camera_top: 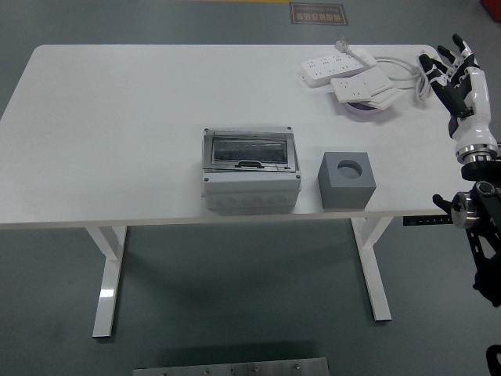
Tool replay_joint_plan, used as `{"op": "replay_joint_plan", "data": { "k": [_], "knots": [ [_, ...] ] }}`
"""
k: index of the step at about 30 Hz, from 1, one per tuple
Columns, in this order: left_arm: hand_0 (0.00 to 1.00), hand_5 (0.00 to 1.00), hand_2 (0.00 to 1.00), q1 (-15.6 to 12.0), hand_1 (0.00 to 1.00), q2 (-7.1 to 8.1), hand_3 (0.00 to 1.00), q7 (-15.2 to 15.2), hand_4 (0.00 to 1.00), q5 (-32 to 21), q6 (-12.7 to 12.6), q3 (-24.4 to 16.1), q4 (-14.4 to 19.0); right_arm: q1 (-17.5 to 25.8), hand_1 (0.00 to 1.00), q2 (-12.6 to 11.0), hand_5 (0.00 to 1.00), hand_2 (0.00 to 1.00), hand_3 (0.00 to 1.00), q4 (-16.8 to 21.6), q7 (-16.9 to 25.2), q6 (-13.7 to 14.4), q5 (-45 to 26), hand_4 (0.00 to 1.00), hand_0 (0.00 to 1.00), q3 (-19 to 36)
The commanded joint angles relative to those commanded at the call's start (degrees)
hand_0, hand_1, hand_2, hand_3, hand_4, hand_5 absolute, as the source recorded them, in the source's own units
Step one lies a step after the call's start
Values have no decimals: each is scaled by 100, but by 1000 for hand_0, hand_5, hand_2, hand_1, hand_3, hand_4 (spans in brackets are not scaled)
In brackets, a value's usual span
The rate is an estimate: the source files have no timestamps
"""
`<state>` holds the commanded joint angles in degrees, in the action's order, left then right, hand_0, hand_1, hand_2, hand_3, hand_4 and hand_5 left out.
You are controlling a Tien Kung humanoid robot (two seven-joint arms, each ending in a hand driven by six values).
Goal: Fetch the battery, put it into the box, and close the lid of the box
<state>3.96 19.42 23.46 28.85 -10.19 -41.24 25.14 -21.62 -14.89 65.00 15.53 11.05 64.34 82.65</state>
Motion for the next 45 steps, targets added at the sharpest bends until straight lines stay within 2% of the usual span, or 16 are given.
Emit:
{"op": "replay_joint_plan", "data": {
  "k": [1, 6, 7, 12, 13, 30, 42, 45],
  "knots": [
    [663, 19, 553, 0, 683, -1, 548, 0, 458, -7, -3, 5, 0, 2, 829, -1, 555, 868, 933, 2, -6, 2, 1, 998, 839, 1],
    [663, 19, 553, 0, 683, 13, 548, -6, 458, -57, -15, 59, -3, 13, 829, -10, 555, 868, 933, 46, -30, 3, 4, 998, 839, -8],
    [660, 156, 574, 1, 663, 21, 575, -4, 604, -56, -21, 64, -3, 12, 823, -9, 569, 857, 921, 58, -33, 2, 2, 998, 836, -12],
    [660, 156, 574, 12, 663, 36, 575, -5, 604, -45, -50, 76, -4, 1, 823, 1, 569, 857, 921, 111, -24, 6, -33, 998, 836, -22],
    [658, 221, 578, 14, 637, 34, 583, -8, 641, -46, -51, 80, -5, -1, 817, 0, 585, 847, 905, 116, -19, 9, -46, 998, 838, -23],
    [656, 219, 577, 29, 642, 2, 580, -15, 640, -47, -64, 97, -6, -7, 775, 3, 612, 816, 866, 105, 24, 10, -123, 998, 820, -6],
    [653, 213, 571, 22, 645, 6, 578, -22, 635, -74, -76, 112, -3, 4, 768, -10, 610, 807, 856, 92, 20, 29, -121, 998, 817, -59],
    [652, 211, 570, 30, 646, 19, 578, -36, 635, -106, -78, 132, -3, 0, 766, -16, 584, 789, 855, 97, 21, 38, -119, 998, 815, -88]
  ]
}}
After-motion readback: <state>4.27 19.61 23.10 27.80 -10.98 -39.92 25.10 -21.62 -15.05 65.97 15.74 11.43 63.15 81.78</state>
